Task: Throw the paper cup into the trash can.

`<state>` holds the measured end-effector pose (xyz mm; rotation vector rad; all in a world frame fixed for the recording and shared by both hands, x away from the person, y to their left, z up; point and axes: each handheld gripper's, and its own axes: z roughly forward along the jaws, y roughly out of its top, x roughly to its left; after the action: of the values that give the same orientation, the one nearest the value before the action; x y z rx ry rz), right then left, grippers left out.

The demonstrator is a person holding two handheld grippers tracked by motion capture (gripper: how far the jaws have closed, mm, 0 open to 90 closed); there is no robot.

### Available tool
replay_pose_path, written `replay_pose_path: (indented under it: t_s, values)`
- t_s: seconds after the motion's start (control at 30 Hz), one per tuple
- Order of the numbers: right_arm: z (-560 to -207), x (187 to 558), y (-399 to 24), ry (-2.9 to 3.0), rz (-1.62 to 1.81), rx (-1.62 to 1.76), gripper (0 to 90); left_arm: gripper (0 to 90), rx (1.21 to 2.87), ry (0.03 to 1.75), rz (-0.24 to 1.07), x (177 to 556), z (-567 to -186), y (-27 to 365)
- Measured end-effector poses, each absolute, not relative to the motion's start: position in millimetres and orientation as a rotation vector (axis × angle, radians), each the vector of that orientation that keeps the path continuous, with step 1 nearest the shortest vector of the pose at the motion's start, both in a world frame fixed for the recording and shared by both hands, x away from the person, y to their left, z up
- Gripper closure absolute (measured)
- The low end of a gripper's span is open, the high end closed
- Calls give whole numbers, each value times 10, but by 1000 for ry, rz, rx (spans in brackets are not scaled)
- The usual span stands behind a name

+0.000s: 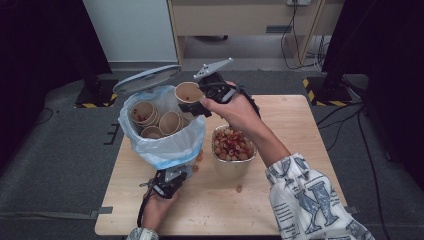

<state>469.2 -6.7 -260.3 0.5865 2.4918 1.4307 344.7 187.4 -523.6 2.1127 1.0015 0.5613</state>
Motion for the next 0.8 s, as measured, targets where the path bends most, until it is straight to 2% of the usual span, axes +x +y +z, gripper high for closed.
replay_pose_path:
  t_s: [0.8]
  values:
    - [-2587,4581,249,2511,1444,510,287,899,2118,997,562,3450,-5233,1873]
